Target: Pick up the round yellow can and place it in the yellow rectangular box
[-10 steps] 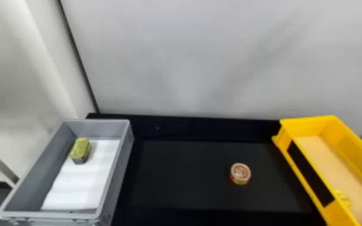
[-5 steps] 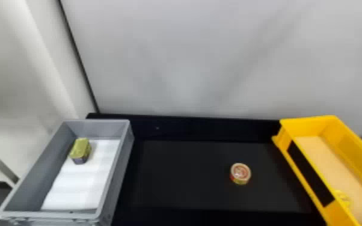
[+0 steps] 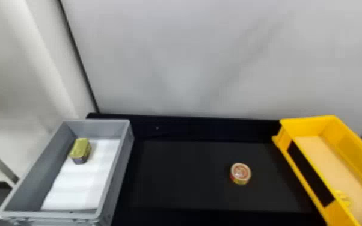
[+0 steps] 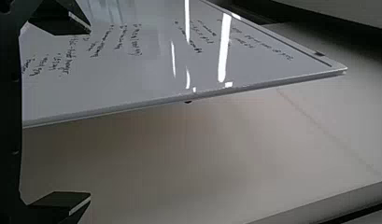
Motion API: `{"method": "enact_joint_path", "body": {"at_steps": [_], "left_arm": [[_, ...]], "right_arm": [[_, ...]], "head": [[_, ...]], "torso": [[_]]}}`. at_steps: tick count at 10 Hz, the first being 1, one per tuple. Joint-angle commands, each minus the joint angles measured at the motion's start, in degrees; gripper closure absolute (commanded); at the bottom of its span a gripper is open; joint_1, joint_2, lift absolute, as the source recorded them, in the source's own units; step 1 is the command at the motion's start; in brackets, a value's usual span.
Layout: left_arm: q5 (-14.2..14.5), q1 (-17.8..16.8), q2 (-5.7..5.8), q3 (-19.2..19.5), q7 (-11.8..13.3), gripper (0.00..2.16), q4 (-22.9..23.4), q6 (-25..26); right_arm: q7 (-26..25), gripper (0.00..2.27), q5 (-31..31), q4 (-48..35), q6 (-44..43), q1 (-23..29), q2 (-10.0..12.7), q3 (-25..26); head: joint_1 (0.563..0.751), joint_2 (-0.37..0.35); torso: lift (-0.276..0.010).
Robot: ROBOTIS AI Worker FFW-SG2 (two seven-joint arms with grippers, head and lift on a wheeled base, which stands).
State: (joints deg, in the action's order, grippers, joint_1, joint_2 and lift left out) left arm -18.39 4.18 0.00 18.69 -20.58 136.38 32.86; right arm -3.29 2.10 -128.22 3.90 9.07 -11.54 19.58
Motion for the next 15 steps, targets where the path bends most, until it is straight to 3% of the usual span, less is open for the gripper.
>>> {"method": "enact_joint_path", "body": {"at_steps": [1,5,8,12,15], "left_arm": [[0.1,0.0,-0.15,0.0,0.0,0.03,-0.2,0.0],[0.3,0.1,-0.15,0.4,0.0,0.03,-0.2,0.0],[0.4,0.0,-0.15,0.8,0.4,0.03,-0.3,0.2],[0.5,0.2,-0.15,1.4,0.6,0.03,-0.3,0.3],[0.5,0.3,-0.15,1.5,0.6,0.03,-0.2,0.3]], "right_arm": [[0.7,0.3,-0.6,0.4,1.0,1.8,0.0,-4.9],[-1.5,0.31,-1.4,0.1,4.8,5.9,0.1,-11.4],[-0.8,0.33,-5.6,-0.4,12.0,9.2,-0.2,-13.7],[3.2,0.33,-8.0,2.5,20.9,15.0,-0.5,-13.5],[7.9,0.32,-6.9,3.9,26.2,16.3,-0.2,-14.7]], "head": [[0.694,0.014],[0.694,0.014],[0.694,0.014],[0.694,0.014],[0.694,0.014]], "torso": [[-0.067],[-0.067],[-0.067],[-0.067],[-0.067]]}}
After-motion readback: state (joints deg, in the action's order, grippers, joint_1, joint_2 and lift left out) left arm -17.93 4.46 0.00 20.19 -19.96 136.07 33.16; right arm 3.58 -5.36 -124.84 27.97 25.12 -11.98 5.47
